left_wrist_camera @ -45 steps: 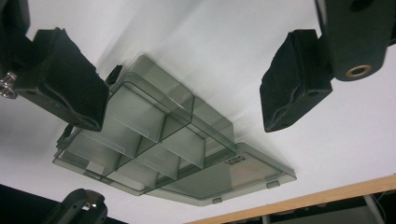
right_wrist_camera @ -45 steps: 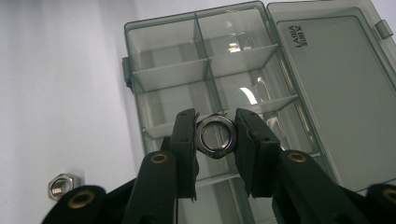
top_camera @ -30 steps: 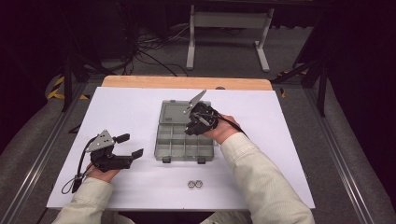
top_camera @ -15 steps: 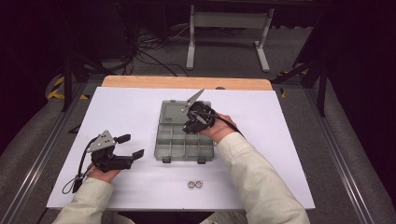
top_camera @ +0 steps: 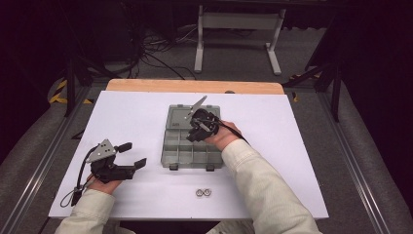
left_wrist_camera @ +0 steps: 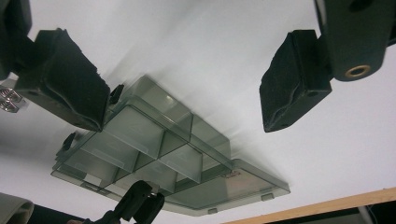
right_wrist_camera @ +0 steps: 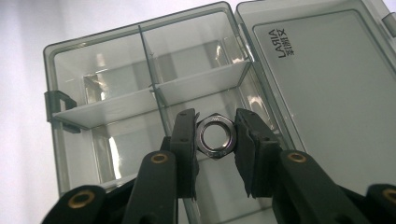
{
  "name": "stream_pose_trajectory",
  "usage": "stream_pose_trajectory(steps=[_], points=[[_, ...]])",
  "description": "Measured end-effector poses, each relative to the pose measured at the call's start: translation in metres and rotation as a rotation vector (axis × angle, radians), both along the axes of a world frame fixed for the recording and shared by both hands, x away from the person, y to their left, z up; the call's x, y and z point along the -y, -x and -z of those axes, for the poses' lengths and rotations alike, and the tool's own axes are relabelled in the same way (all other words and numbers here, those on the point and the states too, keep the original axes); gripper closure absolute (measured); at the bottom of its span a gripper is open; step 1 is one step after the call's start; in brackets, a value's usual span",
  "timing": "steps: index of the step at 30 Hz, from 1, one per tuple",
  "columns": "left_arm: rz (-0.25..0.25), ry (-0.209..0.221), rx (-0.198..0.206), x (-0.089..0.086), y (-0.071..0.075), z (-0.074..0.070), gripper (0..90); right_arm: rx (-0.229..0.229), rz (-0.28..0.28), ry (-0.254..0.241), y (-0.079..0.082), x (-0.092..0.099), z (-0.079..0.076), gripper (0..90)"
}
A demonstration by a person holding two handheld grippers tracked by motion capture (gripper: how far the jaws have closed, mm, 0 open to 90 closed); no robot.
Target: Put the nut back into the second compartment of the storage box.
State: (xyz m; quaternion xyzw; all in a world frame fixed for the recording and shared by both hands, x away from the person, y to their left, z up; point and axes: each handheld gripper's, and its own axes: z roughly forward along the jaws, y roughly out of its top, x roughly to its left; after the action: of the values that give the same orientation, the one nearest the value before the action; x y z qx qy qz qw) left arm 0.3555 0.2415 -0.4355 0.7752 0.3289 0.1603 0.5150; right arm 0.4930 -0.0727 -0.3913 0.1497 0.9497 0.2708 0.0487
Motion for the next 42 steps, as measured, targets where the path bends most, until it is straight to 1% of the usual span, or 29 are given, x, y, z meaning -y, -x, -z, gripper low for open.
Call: stream_pose_trajectory(steps=[2,5,9,14,19,24,30,33,34,37,39,40,42], points=[[-0.002,0.005,-0.001,0.000,0.001,0.000,16.9,-0.002,-0.004,-0.003,-0.001,-0.001,0.002,69.5],[-0.008,0.001,0.001,-0.003,0.003,0.001,17.0,-0.003,-0.003,-0.002,-0.002,-0.003,0.004,69.4],[-0.025,0.005,-0.004,-0.007,0.007,0.001,17.1,-0.008,-0.008,-0.001,-0.004,-0.006,0.008,69.4],[-0.043,0.003,-0.006,-0.013,0.012,0.002,17.3,-0.008,-0.020,0.025,-0.008,-0.014,0.013,69.4],[-0.061,0.004,-0.009,-0.019,0.017,0.003,17.4,-0.019,-0.027,0.045,-0.010,-0.020,0.018,69.4],[-0.079,0.007,-0.010,-0.023,0.021,0.003,17.4,-0.026,-0.032,0.053,-0.013,-0.025,0.022,69.4],[-0.081,0.007,-0.011,-0.024,0.021,0.003,17.4,-0.030,-0.037,0.059,-0.014,-0.026,0.025,69.1],[-0.079,0.007,-0.010,-0.023,0.021,0.003,17.4,-0.018,-0.033,0.059,-0.013,-0.026,0.024,66.2],[-0.079,0.009,-0.012,-0.023,0.021,0.003,17.4,-0.018,-0.031,0.047,-0.012,-0.026,0.022,64.7],[-0.074,0.009,-0.011,-0.022,0.020,0.003,17.4,-0.007,-0.036,0.035,-0.011,-0.025,0.019,63.6],[-0.074,0.012,-0.010,-0.021,0.019,0.003,17.4,-0.003,-0.031,0.035,-0.009,-0.024,0.015,62.7],[-0.076,0.007,-0.009,-0.021,0.019,0.002,17.4,0.002,-0.030,0.029,-0.009,-0.023,0.014,61.6],[-0.068,0.010,-0.010,-0.020,0.018,0.002,17.5,0.003,-0.026,0.017,-0.007,-0.022,0.010,59.3]])
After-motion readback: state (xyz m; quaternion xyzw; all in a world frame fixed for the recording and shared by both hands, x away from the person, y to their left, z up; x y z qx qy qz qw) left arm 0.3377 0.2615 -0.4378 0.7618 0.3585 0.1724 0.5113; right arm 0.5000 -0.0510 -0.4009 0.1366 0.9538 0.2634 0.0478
